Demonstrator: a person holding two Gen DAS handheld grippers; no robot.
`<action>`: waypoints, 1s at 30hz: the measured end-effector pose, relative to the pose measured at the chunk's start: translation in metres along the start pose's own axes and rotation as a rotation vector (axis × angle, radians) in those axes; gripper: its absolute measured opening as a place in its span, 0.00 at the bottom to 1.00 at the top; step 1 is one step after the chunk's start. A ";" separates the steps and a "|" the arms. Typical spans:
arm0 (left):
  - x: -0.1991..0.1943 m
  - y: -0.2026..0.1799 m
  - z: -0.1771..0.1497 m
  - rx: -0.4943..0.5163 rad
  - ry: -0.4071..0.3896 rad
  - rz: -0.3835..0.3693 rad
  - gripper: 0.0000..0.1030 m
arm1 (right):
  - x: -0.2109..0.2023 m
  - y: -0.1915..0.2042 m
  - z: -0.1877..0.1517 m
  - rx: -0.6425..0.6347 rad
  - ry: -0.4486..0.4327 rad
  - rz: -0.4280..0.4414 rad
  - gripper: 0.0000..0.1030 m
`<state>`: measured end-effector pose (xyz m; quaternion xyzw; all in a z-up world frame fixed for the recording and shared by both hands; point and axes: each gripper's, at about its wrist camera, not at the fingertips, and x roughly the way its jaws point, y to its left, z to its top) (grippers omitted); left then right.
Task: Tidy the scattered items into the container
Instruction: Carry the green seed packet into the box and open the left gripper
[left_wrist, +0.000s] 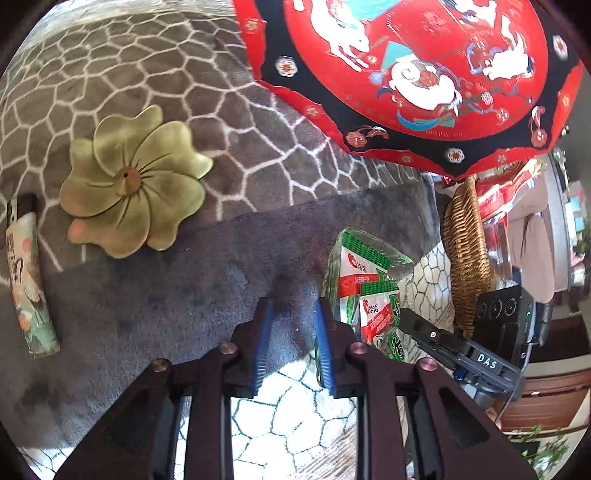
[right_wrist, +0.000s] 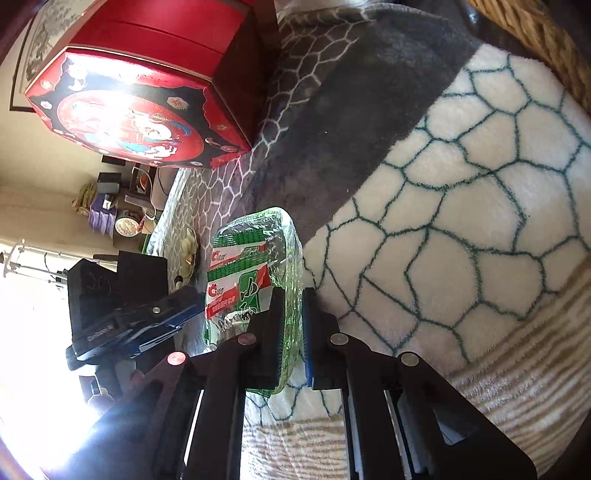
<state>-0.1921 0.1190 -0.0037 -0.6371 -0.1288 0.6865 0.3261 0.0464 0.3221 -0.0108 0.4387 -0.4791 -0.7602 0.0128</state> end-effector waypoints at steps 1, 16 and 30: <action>-0.005 -0.001 -0.001 0.000 -0.014 -0.026 0.46 | 0.000 0.001 0.000 -0.008 -0.001 -0.006 0.07; 0.018 -0.028 -0.007 0.088 -0.012 -0.002 0.27 | -0.002 0.017 0.001 -0.027 0.005 -0.040 0.12; -0.152 -0.016 -0.018 0.042 -0.187 0.097 0.27 | 0.003 0.207 -0.015 -0.261 0.095 0.001 0.12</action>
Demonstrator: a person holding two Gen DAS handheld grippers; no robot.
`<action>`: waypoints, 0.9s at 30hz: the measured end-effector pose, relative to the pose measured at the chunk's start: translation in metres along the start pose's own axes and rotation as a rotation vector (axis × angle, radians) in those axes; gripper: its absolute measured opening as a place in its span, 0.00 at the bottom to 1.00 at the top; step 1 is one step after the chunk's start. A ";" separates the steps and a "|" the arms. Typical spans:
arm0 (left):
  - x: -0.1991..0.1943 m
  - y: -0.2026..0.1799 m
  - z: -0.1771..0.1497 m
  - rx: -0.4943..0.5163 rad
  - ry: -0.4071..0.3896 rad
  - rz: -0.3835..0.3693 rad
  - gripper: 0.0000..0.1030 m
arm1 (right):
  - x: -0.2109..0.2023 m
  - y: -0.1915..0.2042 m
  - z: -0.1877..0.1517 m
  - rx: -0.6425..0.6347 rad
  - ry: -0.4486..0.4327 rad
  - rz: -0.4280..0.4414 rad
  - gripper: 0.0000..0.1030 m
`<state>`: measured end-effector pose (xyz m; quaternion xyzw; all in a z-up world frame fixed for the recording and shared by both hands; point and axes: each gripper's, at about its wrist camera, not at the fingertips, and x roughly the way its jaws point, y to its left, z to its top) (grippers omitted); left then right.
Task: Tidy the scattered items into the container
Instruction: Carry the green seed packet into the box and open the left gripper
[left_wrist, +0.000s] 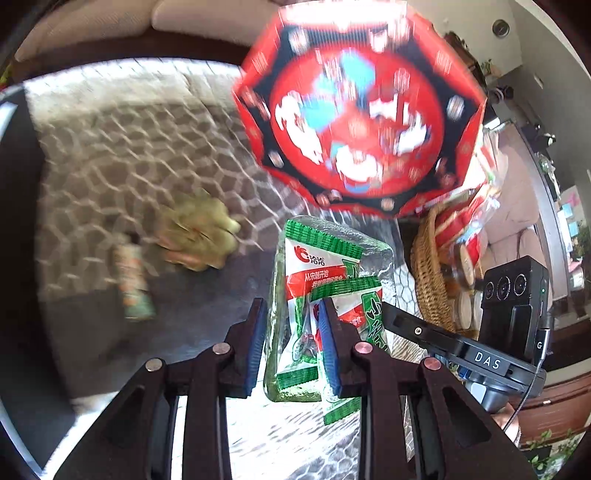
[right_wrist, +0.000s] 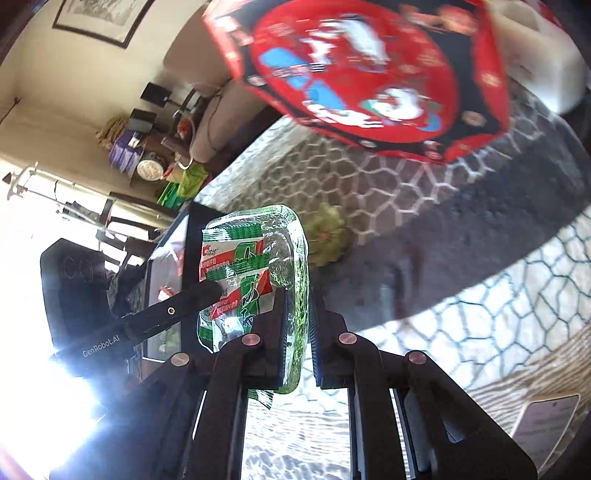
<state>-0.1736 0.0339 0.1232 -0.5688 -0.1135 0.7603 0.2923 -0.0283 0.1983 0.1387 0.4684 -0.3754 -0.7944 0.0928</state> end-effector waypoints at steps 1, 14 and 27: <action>-0.019 0.005 0.002 -0.007 -0.019 0.016 0.27 | 0.008 0.022 0.002 -0.017 0.013 0.021 0.12; -0.169 0.227 -0.013 -0.262 -0.108 0.168 0.30 | 0.205 0.227 -0.040 -0.213 0.261 -0.098 0.12; -0.129 0.292 -0.026 -0.301 -0.052 0.165 0.32 | 0.275 0.235 -0.052 -0.305 0.331 -0.380 0.13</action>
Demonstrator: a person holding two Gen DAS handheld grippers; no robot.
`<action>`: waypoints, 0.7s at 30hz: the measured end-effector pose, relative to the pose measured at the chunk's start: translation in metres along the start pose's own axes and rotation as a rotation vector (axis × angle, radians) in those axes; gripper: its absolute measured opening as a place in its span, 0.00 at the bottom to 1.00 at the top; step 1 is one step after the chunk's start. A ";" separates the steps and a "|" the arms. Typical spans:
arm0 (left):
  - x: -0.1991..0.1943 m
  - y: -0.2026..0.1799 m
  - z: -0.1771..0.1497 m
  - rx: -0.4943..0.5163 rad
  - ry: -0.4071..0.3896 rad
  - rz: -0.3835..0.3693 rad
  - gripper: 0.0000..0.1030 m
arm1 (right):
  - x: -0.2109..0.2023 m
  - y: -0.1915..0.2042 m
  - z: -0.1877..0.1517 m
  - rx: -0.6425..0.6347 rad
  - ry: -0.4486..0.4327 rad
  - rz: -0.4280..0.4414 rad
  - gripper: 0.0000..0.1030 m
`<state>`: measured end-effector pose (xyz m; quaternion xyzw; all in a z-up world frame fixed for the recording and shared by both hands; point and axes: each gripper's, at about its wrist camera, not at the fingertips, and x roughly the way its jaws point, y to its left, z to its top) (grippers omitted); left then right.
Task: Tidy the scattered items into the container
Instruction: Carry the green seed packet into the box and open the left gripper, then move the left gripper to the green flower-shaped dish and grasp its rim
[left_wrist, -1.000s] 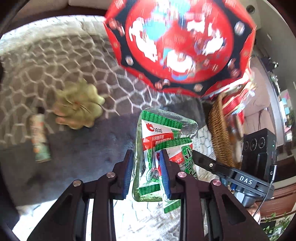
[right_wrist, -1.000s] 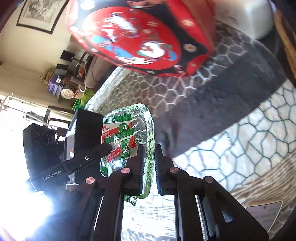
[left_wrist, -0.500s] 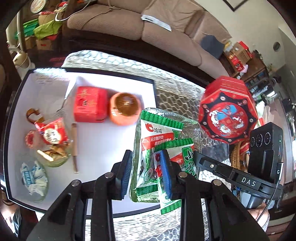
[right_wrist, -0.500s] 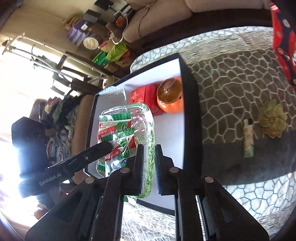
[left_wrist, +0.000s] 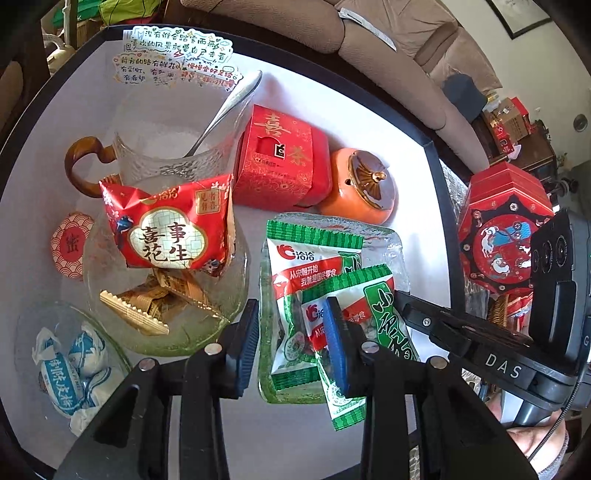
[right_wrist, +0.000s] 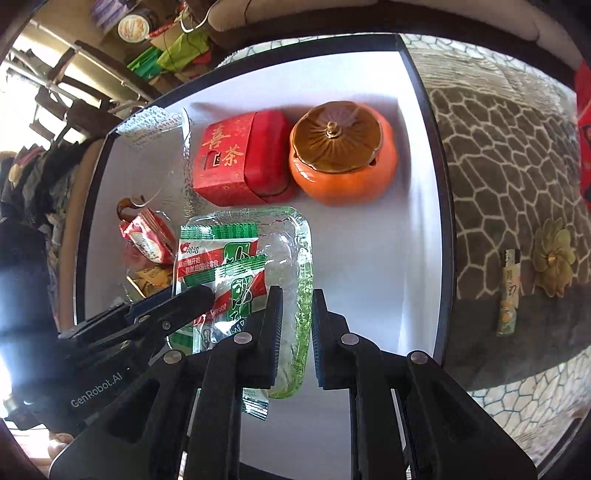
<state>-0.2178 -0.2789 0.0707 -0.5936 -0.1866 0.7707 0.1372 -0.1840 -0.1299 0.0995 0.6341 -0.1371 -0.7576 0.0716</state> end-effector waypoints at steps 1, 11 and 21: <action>0.003 -0.001 0.001 0.009 0.000 0.012 0.32 | 0.003 0.002 0.001 -0.014 0.008 -0.030 0.13; 0.035 -0.020 0.014 0.064 0.041 0.217 0.25 | 0.045 0.014 0.011 -0.111 0.110 -0.296 0.00; 0.044 -0.019 0.014 0.026 0.078 0.256 0.11 | 0.019 0.015 0.007 -0.256 0.095 -0.270 0.01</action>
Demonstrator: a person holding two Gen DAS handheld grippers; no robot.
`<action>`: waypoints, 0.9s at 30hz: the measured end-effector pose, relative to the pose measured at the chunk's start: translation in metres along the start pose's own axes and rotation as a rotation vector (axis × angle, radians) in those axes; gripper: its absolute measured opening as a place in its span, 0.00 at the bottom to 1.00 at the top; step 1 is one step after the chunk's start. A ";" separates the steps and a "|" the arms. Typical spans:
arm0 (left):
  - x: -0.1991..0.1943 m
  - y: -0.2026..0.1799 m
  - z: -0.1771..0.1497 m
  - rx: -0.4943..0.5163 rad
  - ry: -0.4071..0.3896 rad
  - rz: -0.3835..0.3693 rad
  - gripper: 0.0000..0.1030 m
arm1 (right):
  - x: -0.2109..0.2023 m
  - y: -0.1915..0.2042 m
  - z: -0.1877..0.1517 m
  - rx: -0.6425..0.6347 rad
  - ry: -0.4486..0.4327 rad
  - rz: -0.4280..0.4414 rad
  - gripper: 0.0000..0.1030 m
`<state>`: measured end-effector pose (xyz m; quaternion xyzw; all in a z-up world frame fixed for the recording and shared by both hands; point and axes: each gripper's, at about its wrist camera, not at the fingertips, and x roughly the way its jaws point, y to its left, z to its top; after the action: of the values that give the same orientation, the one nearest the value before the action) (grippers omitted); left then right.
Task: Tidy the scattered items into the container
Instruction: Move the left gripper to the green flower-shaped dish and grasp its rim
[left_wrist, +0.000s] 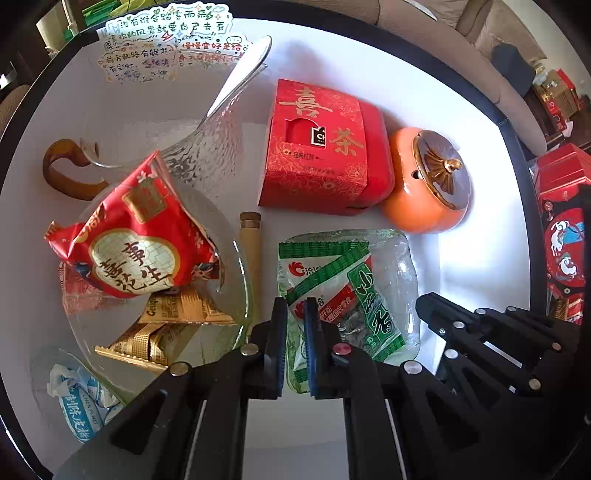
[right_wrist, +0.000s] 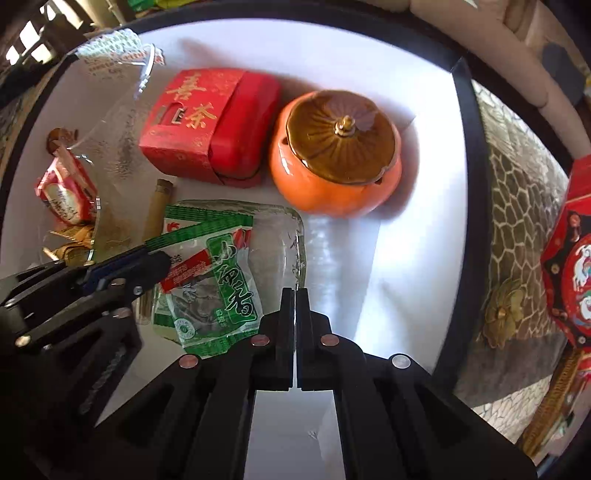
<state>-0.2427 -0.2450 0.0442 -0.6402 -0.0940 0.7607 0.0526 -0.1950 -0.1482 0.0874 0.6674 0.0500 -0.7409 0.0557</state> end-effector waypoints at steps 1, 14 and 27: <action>0.001 -0.005 -0.002 0.017 0.001 0.015 0.11 | -0.011 -0.005 -0.004 -0.005 -0.018 0.035 0.02; -0.006 -0.051 -0.012 0.073 -0.042 0.032 0.20 | -0.126 -0.150 -0.102 0.047 -0.342 0.055 0.21; -0.055 -0.196 -0.077 0.283 -0.255 -0.201 0.58 | 0.010 -0.299 -0.134 0.510 -0.293 0.242 0.26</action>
<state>-0.1656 -0.0592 0.1263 -0.5124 -0.0554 0.8320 0.2052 -0.1091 0.1675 0.0630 0.5470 -0.2256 -0.8060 -0.0189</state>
